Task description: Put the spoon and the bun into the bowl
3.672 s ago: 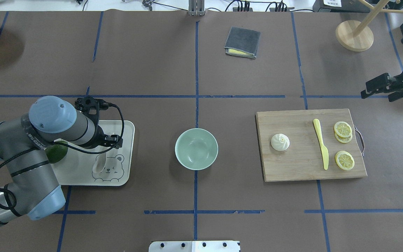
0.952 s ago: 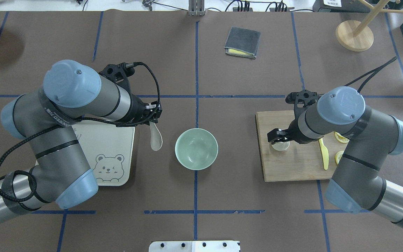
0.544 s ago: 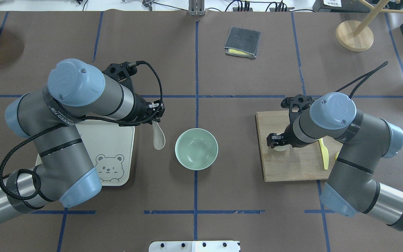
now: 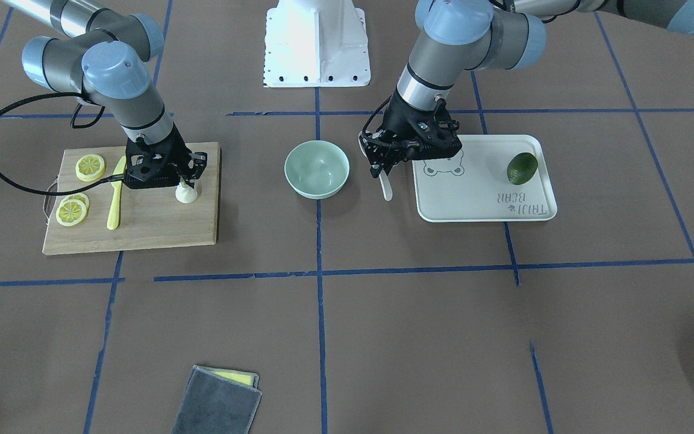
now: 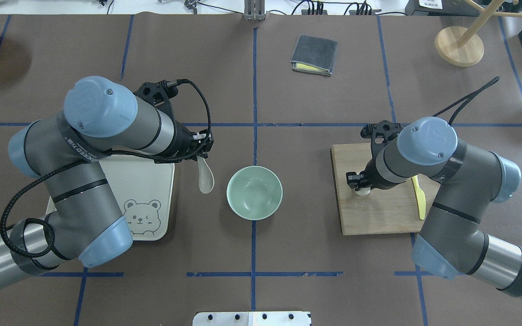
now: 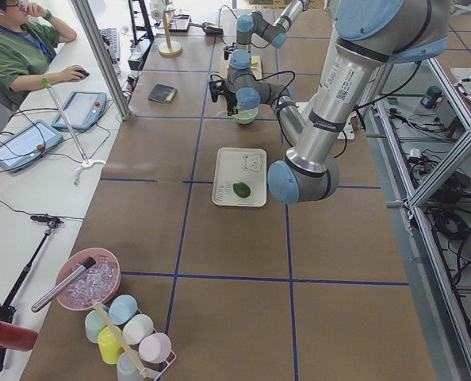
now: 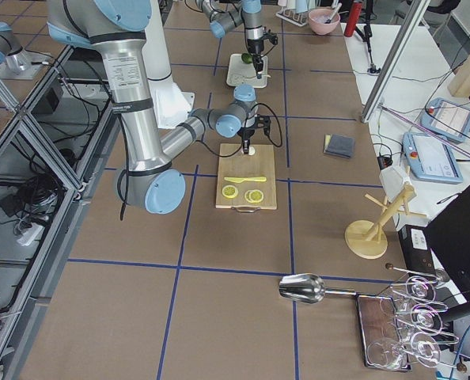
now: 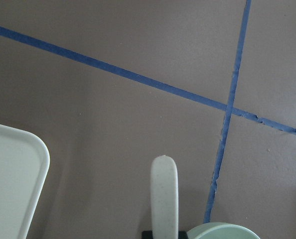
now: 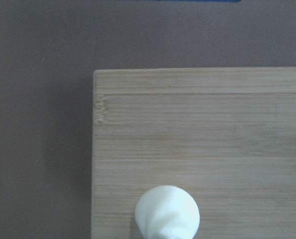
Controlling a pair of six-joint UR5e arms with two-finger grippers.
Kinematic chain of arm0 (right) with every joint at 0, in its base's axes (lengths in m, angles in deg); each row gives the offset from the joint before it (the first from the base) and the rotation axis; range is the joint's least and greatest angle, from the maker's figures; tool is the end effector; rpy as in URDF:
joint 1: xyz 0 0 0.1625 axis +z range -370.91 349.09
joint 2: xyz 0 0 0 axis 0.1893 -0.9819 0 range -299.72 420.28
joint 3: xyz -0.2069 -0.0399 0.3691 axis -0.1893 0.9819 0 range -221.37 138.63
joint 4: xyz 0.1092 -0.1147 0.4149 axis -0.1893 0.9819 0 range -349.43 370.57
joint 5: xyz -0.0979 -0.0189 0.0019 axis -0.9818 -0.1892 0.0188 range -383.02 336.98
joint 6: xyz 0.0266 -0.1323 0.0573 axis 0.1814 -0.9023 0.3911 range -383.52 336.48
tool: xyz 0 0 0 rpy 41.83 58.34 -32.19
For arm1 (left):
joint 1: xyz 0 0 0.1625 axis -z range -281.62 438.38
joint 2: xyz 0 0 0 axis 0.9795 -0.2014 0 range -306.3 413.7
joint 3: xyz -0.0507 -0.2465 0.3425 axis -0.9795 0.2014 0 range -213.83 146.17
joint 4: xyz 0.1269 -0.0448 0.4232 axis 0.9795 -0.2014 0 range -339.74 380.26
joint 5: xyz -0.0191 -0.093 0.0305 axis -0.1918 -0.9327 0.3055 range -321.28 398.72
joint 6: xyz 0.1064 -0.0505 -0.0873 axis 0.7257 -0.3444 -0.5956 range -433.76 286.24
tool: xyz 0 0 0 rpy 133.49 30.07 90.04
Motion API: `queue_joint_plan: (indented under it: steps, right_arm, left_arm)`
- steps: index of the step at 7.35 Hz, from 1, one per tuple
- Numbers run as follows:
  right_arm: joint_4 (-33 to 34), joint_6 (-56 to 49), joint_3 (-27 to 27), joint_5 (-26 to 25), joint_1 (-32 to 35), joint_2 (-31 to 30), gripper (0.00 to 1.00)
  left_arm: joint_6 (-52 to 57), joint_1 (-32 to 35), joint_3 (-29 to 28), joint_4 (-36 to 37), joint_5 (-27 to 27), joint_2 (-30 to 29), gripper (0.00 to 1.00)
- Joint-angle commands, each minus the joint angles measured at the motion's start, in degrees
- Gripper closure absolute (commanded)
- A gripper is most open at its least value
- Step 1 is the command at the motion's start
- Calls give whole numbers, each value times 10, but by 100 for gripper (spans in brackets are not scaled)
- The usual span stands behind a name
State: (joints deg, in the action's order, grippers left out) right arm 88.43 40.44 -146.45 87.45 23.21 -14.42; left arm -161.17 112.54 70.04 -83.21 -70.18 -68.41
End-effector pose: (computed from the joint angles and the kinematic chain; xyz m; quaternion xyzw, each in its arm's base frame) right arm -0.4870 -0.4292 0.3920 0.0355 -0.3918 0.0003 0.9194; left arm 0.5231 -0.4587 0.2026 0.0189 0.5092 -0.1546 0.8465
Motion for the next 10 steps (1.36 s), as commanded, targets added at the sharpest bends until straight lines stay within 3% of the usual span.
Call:
queue_joint_plan:
  steps: [1,4,5,8,9,10]
  right_arm:
    - [24,-1,-25,11,17,1,100]
    - [26,-1,-35,11,18,2,100]
    - [26,-1,-36,11,19,11,100]
    - [27,-1,-37,11,22,23,100]
    - [32,-1,-37,11,22,27,100]
    - [34,-1,-37,11,22,31,100]
  left_arm:
    - [-26,-1,-33,-1,0,-37,100]
    - [-74,-13,-123,-98,1,-69,100]
    - [-74,-23,-139,-99,2,-80,100]
    - [-74,-42,-136,-100,10,-81,100]
    - [-74,-43,-134,-100,10,-81,67]
    - [-72,-43,-131,-99,11,-81,1]
